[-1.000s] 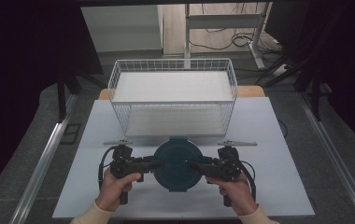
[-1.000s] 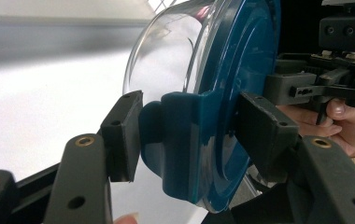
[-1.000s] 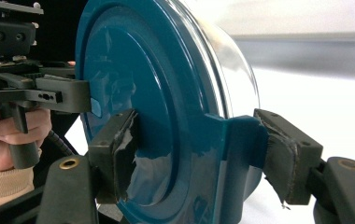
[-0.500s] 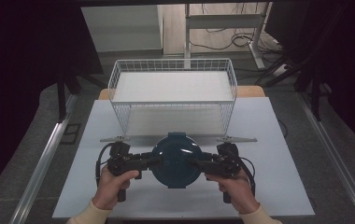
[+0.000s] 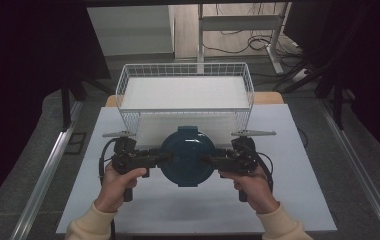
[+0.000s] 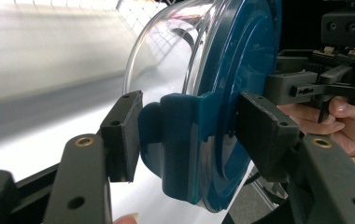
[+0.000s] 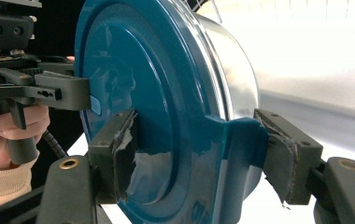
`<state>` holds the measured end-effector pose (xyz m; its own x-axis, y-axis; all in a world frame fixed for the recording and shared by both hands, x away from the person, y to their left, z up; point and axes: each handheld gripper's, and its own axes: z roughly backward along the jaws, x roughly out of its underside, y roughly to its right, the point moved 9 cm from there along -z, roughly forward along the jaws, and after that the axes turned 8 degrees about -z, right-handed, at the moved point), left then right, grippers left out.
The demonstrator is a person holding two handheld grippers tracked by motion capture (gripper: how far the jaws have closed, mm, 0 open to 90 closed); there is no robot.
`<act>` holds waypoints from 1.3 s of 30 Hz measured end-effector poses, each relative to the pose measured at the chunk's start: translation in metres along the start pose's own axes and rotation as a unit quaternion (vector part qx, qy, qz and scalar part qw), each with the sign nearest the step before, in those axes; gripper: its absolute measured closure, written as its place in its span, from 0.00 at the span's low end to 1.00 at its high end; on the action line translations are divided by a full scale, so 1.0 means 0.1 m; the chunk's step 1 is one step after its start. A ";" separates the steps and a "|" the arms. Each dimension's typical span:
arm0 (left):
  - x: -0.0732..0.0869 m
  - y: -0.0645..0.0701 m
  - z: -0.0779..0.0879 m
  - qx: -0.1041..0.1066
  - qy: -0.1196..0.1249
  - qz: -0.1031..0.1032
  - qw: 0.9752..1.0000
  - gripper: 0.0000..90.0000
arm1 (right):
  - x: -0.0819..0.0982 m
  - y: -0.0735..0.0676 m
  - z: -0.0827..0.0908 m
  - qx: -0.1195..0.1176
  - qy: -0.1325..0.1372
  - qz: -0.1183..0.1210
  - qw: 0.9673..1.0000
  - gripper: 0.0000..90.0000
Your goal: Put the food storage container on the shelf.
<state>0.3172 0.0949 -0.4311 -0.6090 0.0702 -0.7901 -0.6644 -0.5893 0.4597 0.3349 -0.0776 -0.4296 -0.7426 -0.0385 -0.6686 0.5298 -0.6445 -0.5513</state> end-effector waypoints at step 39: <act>-1.12 -0.10 0.16 -0.008 0.038 -0.038 0.999 0.47 | -1.14 -0.24 0.10 -0.003 0.028 0.055 0.998 0.37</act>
<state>0.3850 0.1062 -0.3412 -0.5224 0.0552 -0.8509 -0.6997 -0.5981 0.3907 0.4031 -0.0652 -0.3352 -0.6557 -0.0667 -0.7521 0.6098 -0.6341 -0.4754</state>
